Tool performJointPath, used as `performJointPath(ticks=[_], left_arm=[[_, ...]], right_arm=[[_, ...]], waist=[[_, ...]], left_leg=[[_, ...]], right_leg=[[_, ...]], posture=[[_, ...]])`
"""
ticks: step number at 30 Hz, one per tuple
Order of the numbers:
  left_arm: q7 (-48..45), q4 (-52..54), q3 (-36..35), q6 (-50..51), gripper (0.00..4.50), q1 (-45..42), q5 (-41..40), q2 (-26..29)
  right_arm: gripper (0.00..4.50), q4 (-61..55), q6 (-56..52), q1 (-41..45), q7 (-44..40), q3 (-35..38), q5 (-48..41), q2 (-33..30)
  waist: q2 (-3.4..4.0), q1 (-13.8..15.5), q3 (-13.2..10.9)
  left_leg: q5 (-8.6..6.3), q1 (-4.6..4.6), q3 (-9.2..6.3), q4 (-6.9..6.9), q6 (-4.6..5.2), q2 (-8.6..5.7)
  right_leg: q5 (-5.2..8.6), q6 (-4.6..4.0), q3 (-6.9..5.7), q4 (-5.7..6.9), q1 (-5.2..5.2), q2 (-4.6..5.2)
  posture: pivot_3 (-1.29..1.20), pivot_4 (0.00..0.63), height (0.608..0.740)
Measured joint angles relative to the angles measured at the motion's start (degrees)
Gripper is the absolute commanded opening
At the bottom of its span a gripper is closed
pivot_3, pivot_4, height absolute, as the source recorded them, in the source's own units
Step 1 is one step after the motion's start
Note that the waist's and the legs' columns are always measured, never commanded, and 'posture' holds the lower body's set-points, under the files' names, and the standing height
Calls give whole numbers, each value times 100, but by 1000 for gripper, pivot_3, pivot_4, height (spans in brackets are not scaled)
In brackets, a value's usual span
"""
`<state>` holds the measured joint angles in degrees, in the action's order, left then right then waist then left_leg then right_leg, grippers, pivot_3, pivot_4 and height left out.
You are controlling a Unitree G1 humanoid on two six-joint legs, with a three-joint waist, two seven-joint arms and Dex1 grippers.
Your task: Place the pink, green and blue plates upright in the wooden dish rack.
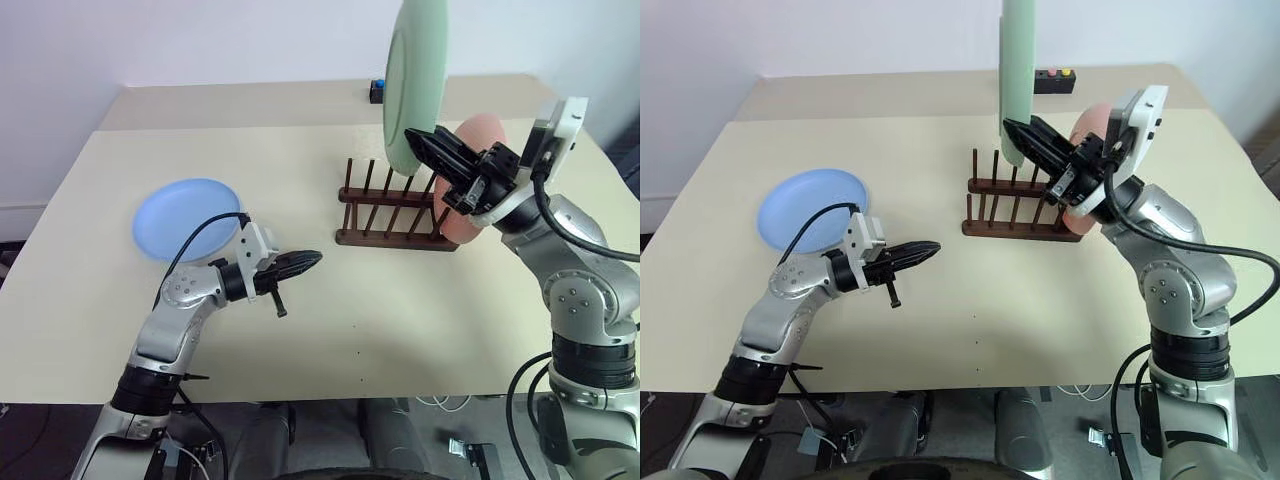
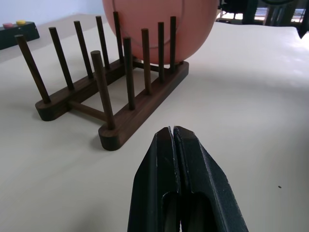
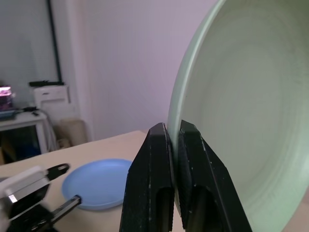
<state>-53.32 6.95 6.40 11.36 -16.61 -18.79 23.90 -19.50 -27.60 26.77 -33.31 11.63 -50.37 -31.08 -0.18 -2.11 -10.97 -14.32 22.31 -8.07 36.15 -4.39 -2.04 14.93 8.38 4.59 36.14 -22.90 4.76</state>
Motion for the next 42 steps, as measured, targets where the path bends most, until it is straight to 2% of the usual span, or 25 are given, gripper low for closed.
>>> performJointPath(ticks=[12, 40, 42], left_arm=[[-14, -2, 168, 60, 0, 0, 8, -34], [-22, -10, 201, 44, 0, -3, 76, -45], [-21, -10, 201, 44, 0, -3, 78, -45]], right_arm=[[38, 218, -364, -396, 147, 99, -150, 86], [38, 286, -422, -598, 350, 175, -97, 135], [673, 287, -427, -608, 340, 181, -98, 135]], waist=[[0, -12, 0], [0, -15, 0], [0, -15, 0]], left_leg=[[0, 0, 1, 0, 0, 0], [0, 1, 1, -1, 0, 0], [0, 1, 1, 0, 0, 0]], right_leg=[[0, 0, 0, 0, -1, 0], [0, 0, 0, 0, -2, -1], [0, 0, 0, 0, -2, -1]], posture=[[0, 150, 740], [0, 150, 740], [0, 150, 740]])
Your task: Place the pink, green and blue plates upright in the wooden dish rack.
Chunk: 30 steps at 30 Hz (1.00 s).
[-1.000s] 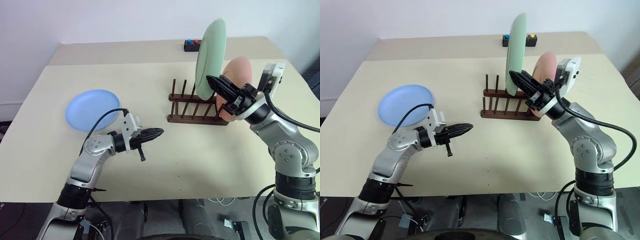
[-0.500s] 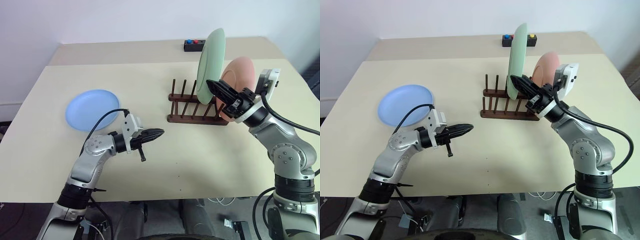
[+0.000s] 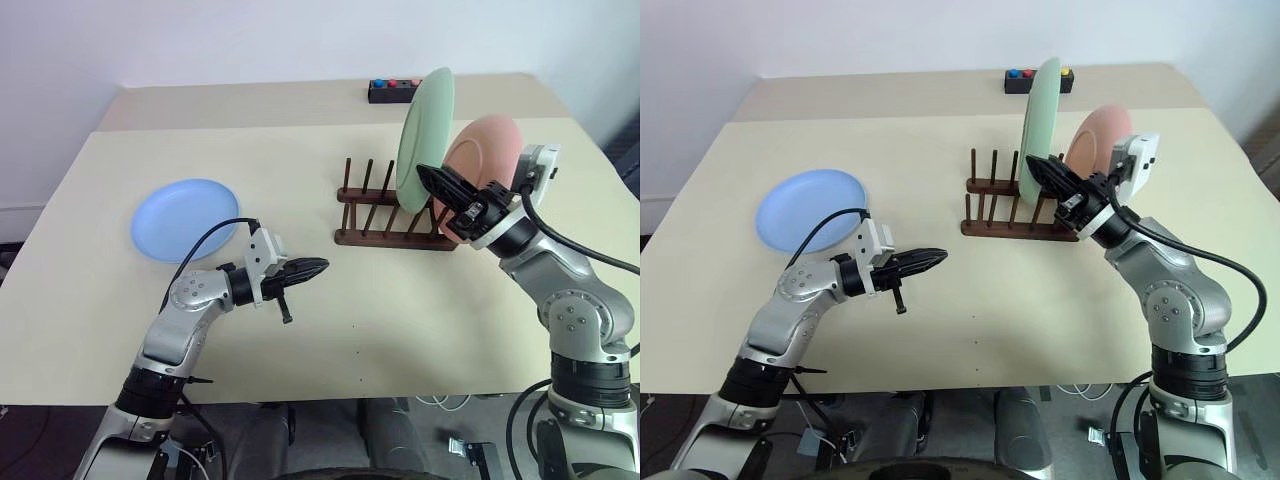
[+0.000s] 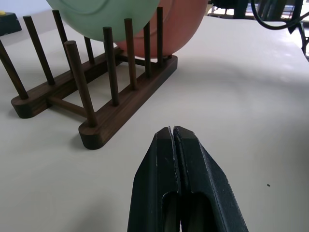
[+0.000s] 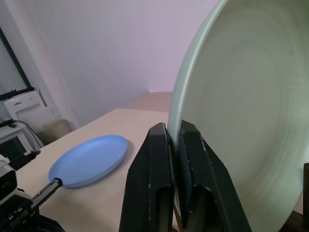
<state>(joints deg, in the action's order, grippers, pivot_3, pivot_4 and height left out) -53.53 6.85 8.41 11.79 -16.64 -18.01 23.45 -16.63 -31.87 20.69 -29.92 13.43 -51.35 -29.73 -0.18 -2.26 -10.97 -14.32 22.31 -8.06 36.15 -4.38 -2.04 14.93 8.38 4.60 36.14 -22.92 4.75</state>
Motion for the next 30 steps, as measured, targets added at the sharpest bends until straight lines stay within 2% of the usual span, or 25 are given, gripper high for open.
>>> performJointPath(ticks=[4, 7, 8, 16, 28, 30], left_arm=[[4, 0, 0, 0, 0, 0, 2, -3], [5, 0, 1, -1, 0, 0, 3, -5], [6, 0, 1, -1, 0, -1, 3, -8], [8, -1, 2, 0, 0, -2, 4, -9], [75, -9, -49, 11, 0, -66, -16, -12], [169, -41, -220, 98, 532, -154, -131, -11]], right_arm=[[2494, 6, -7, 0, -26, 54, -2, 1], [4132, 7, -5, 0, -29, 67, 10, 1], [4467, 7, 2, 0, -31, 67, 43, 2], [4467, -2, 236, 89, -41, 58, 467, -53], [4467, -319, 523, 1079, -80, -117, 1230, -267], [4500, -520, 526, 1189, -222, -215, 1238, -336]], waist=[[0, 1, 0], [0, 0, 0], [0, -1, 0], [0, -1, 0], [0, -5, 0], [0, -6, 0]], left_leg=[[0, 0, 0, 0, 0, 0], [0, 0, 0, 0, 0, 0], [0, 0, 0, 0, 0, 0], [0, 0, 0, 0, 0, 0], [0, 2, 0, -2, 0, 0], [0, 5, -1, -3, 0, 1]], right_leg=[[0, 0, 0, 0, 0, 0], [0, 0, 0, 0, 0, 0], [0, 0, 0, 0, 0, 0], [0, 0, 0, 0, 0, 0], [0, 0, 0, -1, -4, 0], [0, 0, -1, 0, -8, 0]], posture=[[0, 150, 740], [0, 150, 740], [0, 150, 740], [0, 150, 740], [0, 150, 740], [0, 150, 740]])
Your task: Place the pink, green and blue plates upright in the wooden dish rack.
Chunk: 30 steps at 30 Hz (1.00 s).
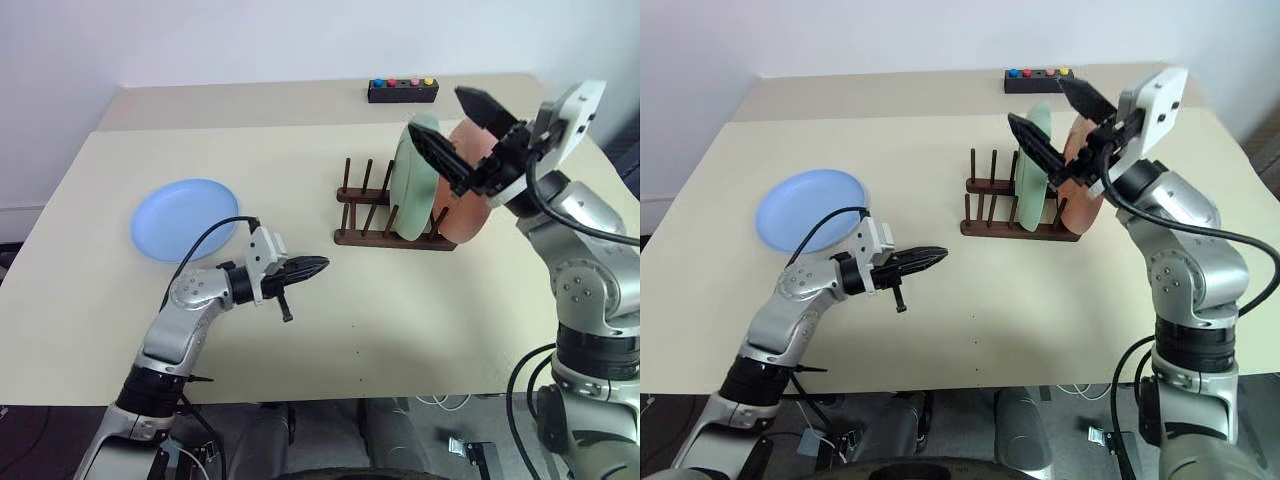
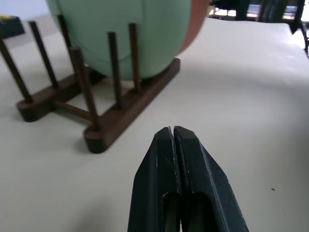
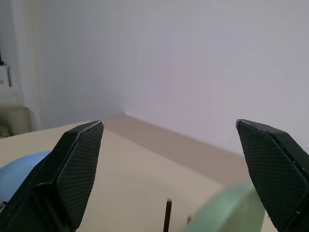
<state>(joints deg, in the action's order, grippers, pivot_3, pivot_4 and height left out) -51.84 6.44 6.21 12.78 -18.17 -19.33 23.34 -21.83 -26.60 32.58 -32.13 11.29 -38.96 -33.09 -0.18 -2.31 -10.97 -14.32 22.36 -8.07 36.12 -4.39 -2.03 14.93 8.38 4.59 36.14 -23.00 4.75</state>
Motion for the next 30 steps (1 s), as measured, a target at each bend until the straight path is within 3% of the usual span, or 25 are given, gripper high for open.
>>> performJointPath(ticks=[1, 4, 8, 9, 13, 20, 29, 30], left_arm=[[85, -41, -154, 90, 792, -59, -101, 0], [403, -167, -668, 335, 2137, -197, -382, 11], [1232, -584, -1435, 388, 4211, -518, -273, 271], [1512, -743, -1552, 370, 4444, -628, -132, 335], [2979, -1722, -2130, 658, 4444, -1255, 381, 599], [4386, -2578, -2546, 1540, 4444, -1584, 840, 928], [4529, -3085, -2589, 2981, 4444, -1777, 781, 1008], [4499, -3086, -2589, 3087, 4224, -1781, 745, 998]], right_arm=[[4500, -137, 15, 17, -102, -99, 27, -61], [4500, -325, 202, 15, -380, -457, 376, -231], [4500, -326, 775, -36, -760, -1193, 1316, -409], [4500, -307, 871, -51, -817, -1306, 1448, -406], [4500, -166, 1256, -63, -1013, -1571, 1852, -357], [4500, 112, 1572, -109, -1198, -1669, 2139, -229], [4500, 141, 1666, -146, -1360, -1668, 2241, -184], [4500, 141, 1671, -156, -1400, -1667, 2241, -187]], waist=[[0, -3, 0], [-2, -9, -1], [-3, -17, -2], [-4, -12, -2], [-30, 1, -14], [-37, -6, -17], [-44, -5, -16], [-44, -6, -16]], left_leg=[[0, 0, 0, 0, 0, 0], [0, 0, 1, 2, 0, 0], [0, 0, 1, 0, 0, 0], [0, 1, 2, 1, 0, 0], [0, 4, 0, 3, -1, 0], [1, 5, -1, -2, -1, -1], [1, 6, -1, 0, -3, -1], [1, 6, -1, 0, -3, -1]], right_leg=[[0, 0, 0, 0, -1, 0], [0, 0, -1, 0, -1, 0], [0, 0, -1, 1, -6, -1], [0, 1, -1, 1, -6, 1], [-1, 1, -2, 1, -7, 0], [-2, 0, -2, 8, -14, 0], [-3, -1, -3, 11, -15, 0], [-3, -1, -2, 11, -15, 0]], posture=[[0, 150, 740], [0, 150, 740], [0, 150, 740], [0, 150, 740], [0, 150, 740], [0, 150, 740], [0, 150, 740], [0, 150, 740]])
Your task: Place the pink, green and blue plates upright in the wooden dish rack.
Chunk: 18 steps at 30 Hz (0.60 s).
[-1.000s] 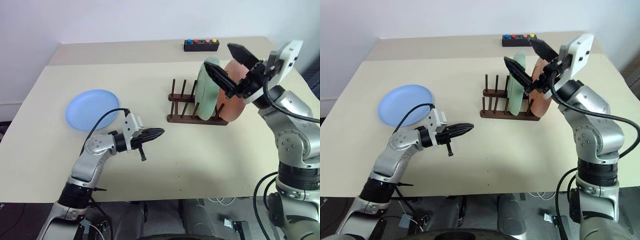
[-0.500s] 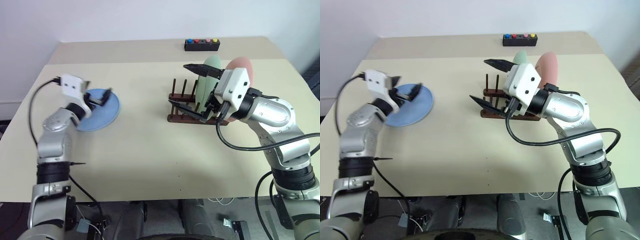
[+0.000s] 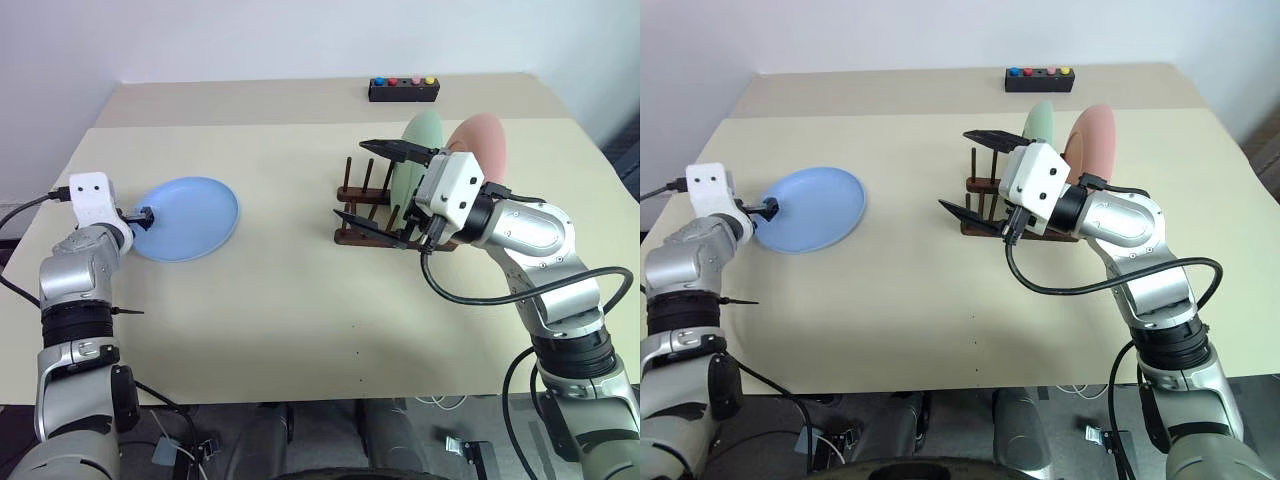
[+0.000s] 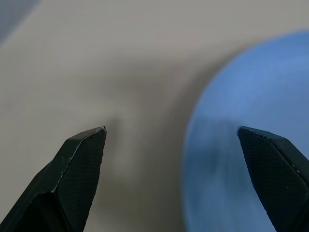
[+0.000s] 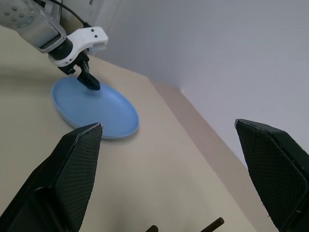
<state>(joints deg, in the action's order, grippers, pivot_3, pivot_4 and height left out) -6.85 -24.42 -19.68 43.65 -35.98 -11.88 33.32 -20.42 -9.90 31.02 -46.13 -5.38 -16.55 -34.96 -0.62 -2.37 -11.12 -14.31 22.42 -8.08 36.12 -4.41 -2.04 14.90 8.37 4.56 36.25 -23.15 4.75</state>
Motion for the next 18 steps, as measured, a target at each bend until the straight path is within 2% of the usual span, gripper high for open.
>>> performJointPath(ticks=[2, 4, 5, 9, 13, 18], left_arm=[[-53, 5, -1, 134, 3624, -42, -51, -28], [-81, 64, -3, 247, 2720, -45, -123, -36], [-84, 89, -4, 287, 2091, -44, -130, -47], [-74, 367, -17, 362, 94, -42, -183, -132], [-75, 761, -139, 221, 41, 1, -283, -278], [-199, 1363, -361, -593, 41, 37, -648, -917]], right_arm=[[4500, -1, 20, -28, -147, -1, 3, -74], [4500, -2, 38, -44, -318, -1, 17, -239], [4500, -2, 55, -53, -377, 2, 36, -258], [4500, 11, 133, -90, -450, 1, 158, -254], [4500, 41, 187, -90, -455, -3, 230, -212], [4500, 224, 334, 39, -349, -131, 630, -168]], waist=[[0, 2, 0], [0, 1, 0], [-1, 0, 1], [-2, 2, 1], [-3, 8, 2], [-14, 94, -2]], left_leg=[[0, 0, 0, 0, 0, 0], [0, 0, 1, 0, 0, 0], [0, 0, 0, 0, 0, 0], [1, 0, 0, 0, -1, 0], [3, 0, 1, 1, -5, 0], [6, 2, 1, 4, -10, 0]], right_leg=[[0, 0, 0, 0, 0, 0], [0, 0, 0, 0, 0, 1], [0, 0, 0, 0, 0, 1], [0, -1, 0, 0, -1, 1], [-2, -3, 0, 1, -1, 3], [-6, -6, -2, 0, -2, 4]], posture=[[0, 150, 740], [0, 150, 740], [0, 150, 740], [0, 150, 740], [0, 150, 740], [0, 150, 740]])
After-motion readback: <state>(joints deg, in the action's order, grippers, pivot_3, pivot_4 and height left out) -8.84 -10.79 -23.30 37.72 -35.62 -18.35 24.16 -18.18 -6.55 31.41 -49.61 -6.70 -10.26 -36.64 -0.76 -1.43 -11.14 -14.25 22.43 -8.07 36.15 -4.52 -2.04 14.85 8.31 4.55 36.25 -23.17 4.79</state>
